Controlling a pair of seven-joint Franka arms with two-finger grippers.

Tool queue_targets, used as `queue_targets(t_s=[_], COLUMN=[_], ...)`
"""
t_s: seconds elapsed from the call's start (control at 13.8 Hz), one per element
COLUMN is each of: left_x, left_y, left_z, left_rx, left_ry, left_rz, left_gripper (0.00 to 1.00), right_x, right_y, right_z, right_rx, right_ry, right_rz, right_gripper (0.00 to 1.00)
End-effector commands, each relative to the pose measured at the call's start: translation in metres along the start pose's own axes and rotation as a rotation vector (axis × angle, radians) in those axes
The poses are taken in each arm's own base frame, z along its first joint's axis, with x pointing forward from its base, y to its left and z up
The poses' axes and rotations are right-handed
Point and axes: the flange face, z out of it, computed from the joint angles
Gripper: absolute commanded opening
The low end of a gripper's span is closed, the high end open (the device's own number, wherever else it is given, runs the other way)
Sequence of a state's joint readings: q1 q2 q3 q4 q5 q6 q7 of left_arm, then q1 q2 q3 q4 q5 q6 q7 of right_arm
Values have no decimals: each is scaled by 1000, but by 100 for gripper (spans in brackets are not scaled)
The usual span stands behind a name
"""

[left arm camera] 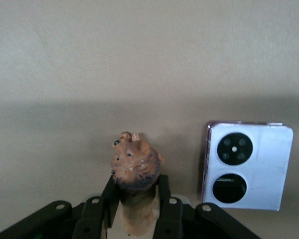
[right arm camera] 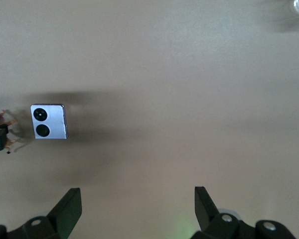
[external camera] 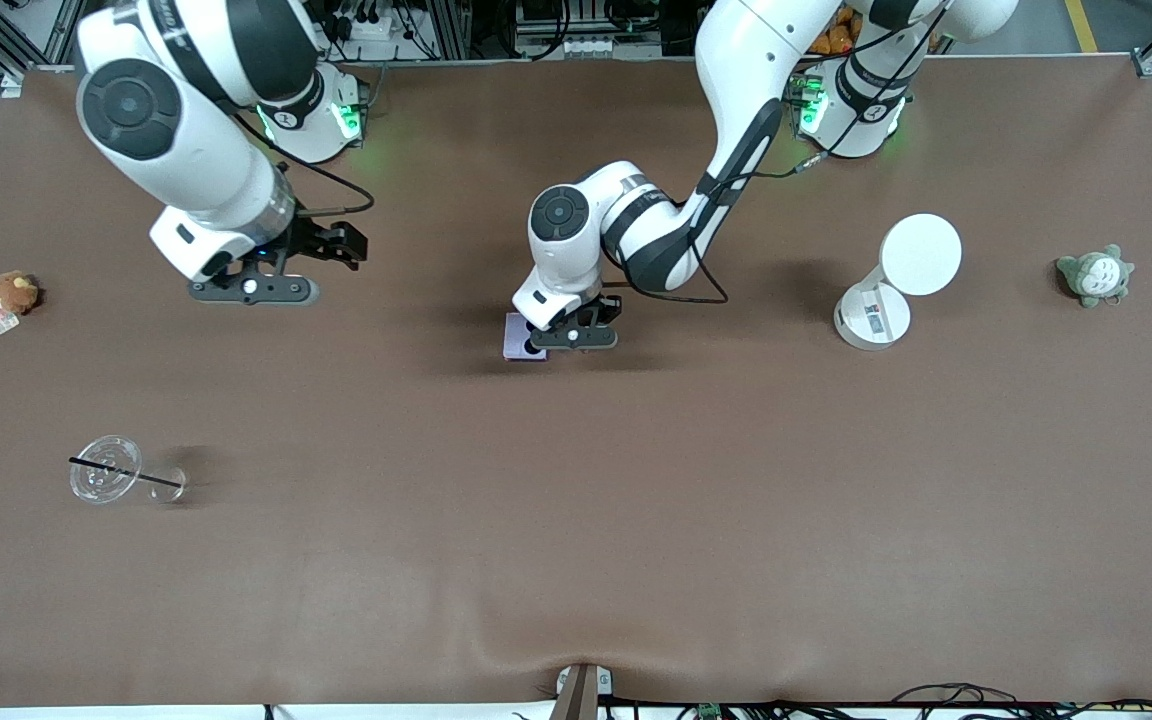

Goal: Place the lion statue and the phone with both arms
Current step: 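Lift the lion with the left gripper while the right gripper reaches the phone, then lower the right gripper and close it on the white phone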

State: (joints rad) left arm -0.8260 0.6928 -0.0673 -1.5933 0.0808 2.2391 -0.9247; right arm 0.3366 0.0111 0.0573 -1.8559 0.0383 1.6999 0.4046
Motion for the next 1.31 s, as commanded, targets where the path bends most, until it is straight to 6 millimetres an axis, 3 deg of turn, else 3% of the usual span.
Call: queue_targets(t_s=[0.0, 0.22, 0.51, 0.73, 0.87, 1.02, 1.23], left_x=[15, 14, 13, 18, 22, 17, 26], left_y=[-28, -57, -125, -167, -191, -208, -254], left_z=[-38, -50, -61, -63, -63, -53, -35], left_rx=[36, 50, 90, 101, 87, 74, 46], left_ry=[3, -3, -12, -31, -24, -15, 1], left_rz=[-9, -29, -15, -22, -1, 4, 9], left_gripper=[0, 0, 0, 0, 0, 0, 0], right_x=[4, 6, 18, 18, 22, 27, 22], right_y=[6, -3, -33, -88, -120, -140, -167], right_z=[14, 36, 74, 107, 143, 172, 208], right_rx=[8, 32, 70, 88, 101, 120, 118], right_ry=[24, 64, 39, 84, 107, 133, 144], right_rz=[18, 12, 8, 13, 55, 85, 77], right_gripper=[100, 100, 100, 100, 100, 100, 100])
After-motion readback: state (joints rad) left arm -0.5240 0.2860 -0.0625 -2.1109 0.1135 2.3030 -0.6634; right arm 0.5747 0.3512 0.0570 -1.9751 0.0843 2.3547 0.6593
